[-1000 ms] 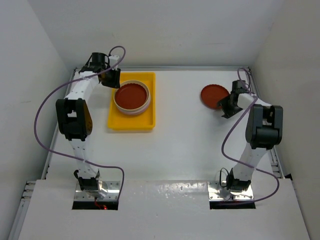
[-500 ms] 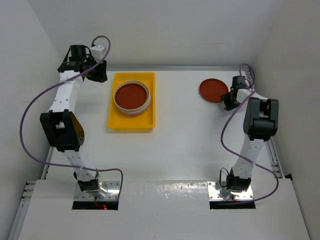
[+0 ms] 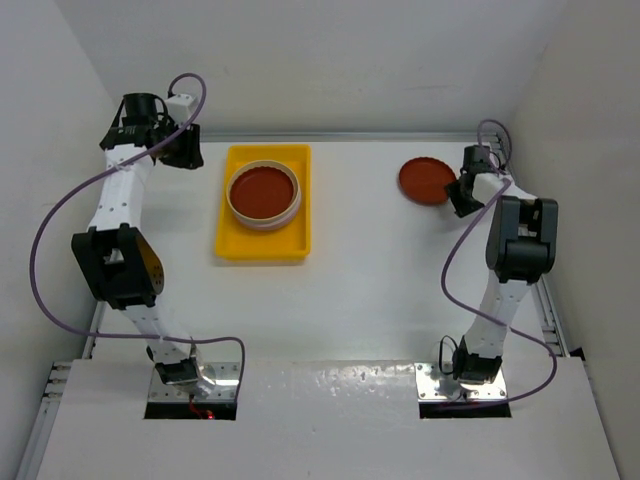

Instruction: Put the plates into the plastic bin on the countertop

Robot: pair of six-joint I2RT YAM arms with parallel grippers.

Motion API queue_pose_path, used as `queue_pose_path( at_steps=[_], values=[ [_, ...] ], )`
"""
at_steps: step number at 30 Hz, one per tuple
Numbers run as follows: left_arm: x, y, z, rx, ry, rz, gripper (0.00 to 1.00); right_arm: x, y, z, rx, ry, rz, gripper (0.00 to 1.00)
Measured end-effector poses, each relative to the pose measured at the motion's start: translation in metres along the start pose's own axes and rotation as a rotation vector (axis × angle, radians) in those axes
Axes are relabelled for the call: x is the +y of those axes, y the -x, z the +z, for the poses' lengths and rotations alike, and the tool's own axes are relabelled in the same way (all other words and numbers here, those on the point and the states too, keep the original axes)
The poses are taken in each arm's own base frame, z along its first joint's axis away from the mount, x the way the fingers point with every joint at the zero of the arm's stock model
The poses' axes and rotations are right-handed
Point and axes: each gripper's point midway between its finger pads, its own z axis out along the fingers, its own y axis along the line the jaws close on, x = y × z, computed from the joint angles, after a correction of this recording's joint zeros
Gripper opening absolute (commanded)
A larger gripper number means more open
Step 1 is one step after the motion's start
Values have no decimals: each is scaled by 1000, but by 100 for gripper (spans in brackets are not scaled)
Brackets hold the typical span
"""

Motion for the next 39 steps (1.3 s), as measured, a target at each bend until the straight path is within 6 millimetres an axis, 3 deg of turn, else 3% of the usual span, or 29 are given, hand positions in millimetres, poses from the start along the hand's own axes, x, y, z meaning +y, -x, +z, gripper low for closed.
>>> queue_pose_path(
  at_steps=[4,7,10,14,18,22,24,26,30,34,37,39],
  values=[
    [9,-2,-3,-1,12,-15,46,28,14,12,-14,14,6,51],
    [17,-4,-5,0,24,-28,46,28,7,29,1,-7,-4,51],
    [23,-7,-8,2,34,-39,46,35,9,31,-2,-9,0,44],
    [29,-10,-10,6,45,-51,46,31,5,35,9,-42,-7,0],
    [37,-12,-13,6,59,-64,46,30,0,34,5,-26,-19,0],
    [50,-16,-18,5,81,-95,46,35,-2,20,-3,5,-120,0],
    [56,-18,-20,5,92,-113,46,55,-5,-2,-21,74,-192,0],
    [60,-20,-22,4,100,-130,46,86,-12,-35,-45,179,-263,0],
    [67,-22,-24,2,113,-150,46,175,-57,-124,-43,464,-431,0],
    [76,-27,-25,6,126,-179,46,256,-134,-205,2,723,-621,0],
    [83,-31,-23,9,135,-201,46,290,-203,-236,52,845,-752,0],
    [87,-34,-19,12,131,-211,46,288,-247,-234,91,864,-833,0]
  ],
)
